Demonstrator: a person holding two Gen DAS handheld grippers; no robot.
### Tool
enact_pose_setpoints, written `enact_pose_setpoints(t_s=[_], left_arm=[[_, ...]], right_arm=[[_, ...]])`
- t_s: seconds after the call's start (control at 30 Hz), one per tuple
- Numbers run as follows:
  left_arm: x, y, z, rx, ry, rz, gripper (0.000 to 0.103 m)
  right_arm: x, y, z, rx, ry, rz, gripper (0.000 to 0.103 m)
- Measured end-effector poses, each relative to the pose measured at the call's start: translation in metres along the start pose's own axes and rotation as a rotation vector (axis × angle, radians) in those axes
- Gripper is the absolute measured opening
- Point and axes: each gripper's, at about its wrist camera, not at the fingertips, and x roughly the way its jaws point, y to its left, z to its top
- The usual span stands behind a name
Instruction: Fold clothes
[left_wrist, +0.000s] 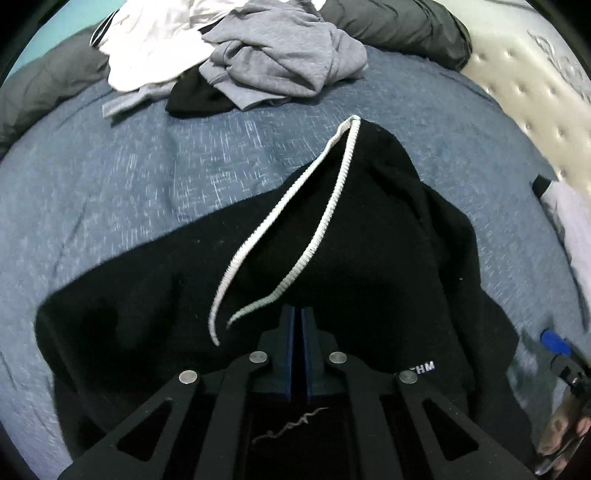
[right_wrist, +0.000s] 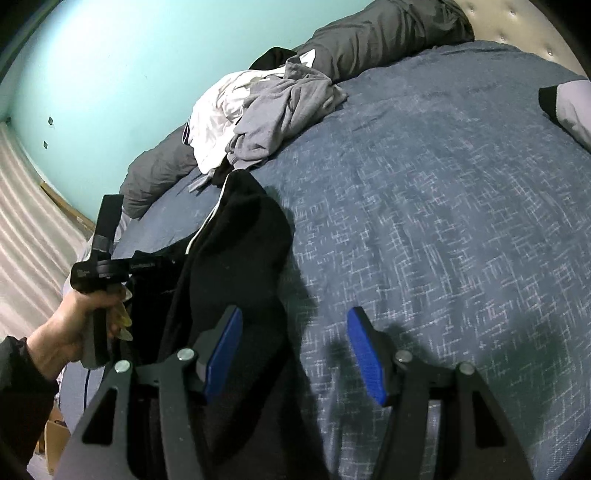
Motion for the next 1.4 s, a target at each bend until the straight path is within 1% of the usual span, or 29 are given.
enact_pose_setpoints(t_s=[0.03, 0.1, 0.2, 0.27, 0.4, 0.43, 0.47, 0.5, 0.53, 0.63, 0.67, 0.7, 0.73, 0.83, 0.93, 1.03, 1.1, 1.17, 1.27, 1.33, 1.4], left_arm=[[-0.003, 0.002, 0.001, -0.010, -0.007, -0.001, 0.004], [-0.015, 0.006, 0.007, -0.023, -0.046, 0.018, 0.004], [-0.028, 0.023, 0.022, -0.086, -0.095, 0.033, 0.005], [-0.023, 0.025, 0.028, -0.090, -0.076, 0.048, 0.005], [0.004, 0.019, 0.030, -0.053, 0.004, 0.088, 0.006], [0.011, 0.018, 0.030, -0.046, 0.019, 0.098, 0.007], [0.015, 0.019, 0.029, -0.047, 0.021, 0.109, 0.009], [0.019, 0.020, 0.027, -0.048, 0.022, 0.119, 0.015], [0.022, 0.021, 0.026, -0.046, 0.024, 0.127, 0.019], [0.028, 0.021, 0.024, -0.024, 0.035, 0.133, 0.019], [0.030, 0.021, 0.024, -0.015, 0.038, 0.134, 0.018], [0.030, 0.020, 0.024, -0.003, 0.039, 0.135, 0.010], [0.029, 0.019, 0.025, 0.008, 0.040, 0.137, 0.005], [0.027, 0.019, 0.025, 0.012, 0.030, 0.133, 0.003], [0.016, 0.023, 0.028, 0.002, -0.003, 0.125, 0.003], [0.003, 0.034, 0.038, -0.037, -0.040, 0.104, 0.003], [-0.008, 0.040, 0.044, -0.056, -0.066, 0.103, 0.003], [-0.016, 0.046, 0.050, -0.074, -0.078, 0.096, 0.003], [-0.030, 0.058, 0.058, -0.137, -0.109, 0.061, 0.003], [-0.036, 0.065, 0.062, -0.184, -0.136, 0.033, 0.000], [-0.039, 0.069, 0.069, -0.190, -0.151, 0.047, 0.000]], right_arm=[[-0.001, -0.001, 0.001, 0.003, -0.005, 0.002, 0.060], [-0.003, -0.005, 0.003, 0.018, -0.019, 0.009, 0.060], [-0.003, -0.012, 0.005, 0.051, -0.029, 0.018, 0.060], [-0.003, -0.015, 0.006, 0.064, -0.028, 0.014, 0.060], [-0.003, -0.017, 0.007, 0.069, -0.034, 0.014, 0.060], [-0.003, -0.017, 0.007, 0.070, -0.036, 0.014, 0.060], [-0.003, -0.018, 0.007, 0.070, -0.037, 0.015, 0.060], [-0.004, -0.018, 0.008, 0.070, -0.037, 0.016, 0.060], [-0.004, -0.019, 0.008, 0.069, -0.038, 0.017, 0.060], [-0.004, -0.018, 0.008, 0.064, -0.039, 0.021, 0.060], [-0.004, -0.018, 0.008, 0.063, -0.039, 0.023, 0.060], [-0.003, -0.017, 0.008, 0.062, -0.038, 0.025, 0.060], [-0.003, -0.018, 0.008, 0.062, -0.036, 0.026, 0.060], [-0.002, -0.018, 0.007, 0.067, -0.031, 0.028, 0.060], [-0.002, -0.018, 0.007, 0.070, -0.034, 0.030, 0.060], [-0.002, -0.020, 0.007, 0.078, -0.037, 0.032, 0.060], [-0.002, -0.021, 0.007, 0.084, -0.038, 0.033, 0.060], [-0.001, -0.022, 0.006, 0.095, -0.033, 0.036, 0.060], [0.000, -0.022, 0.006, 0.095, -0.031, 0.039, 0.060], [0.001, -0.022, 0.006, 0.093, -0.030, 0.042, 0.060], [0.001, -0.023, 0.006, 0.096, -0.030, 0.042, 0.060]])
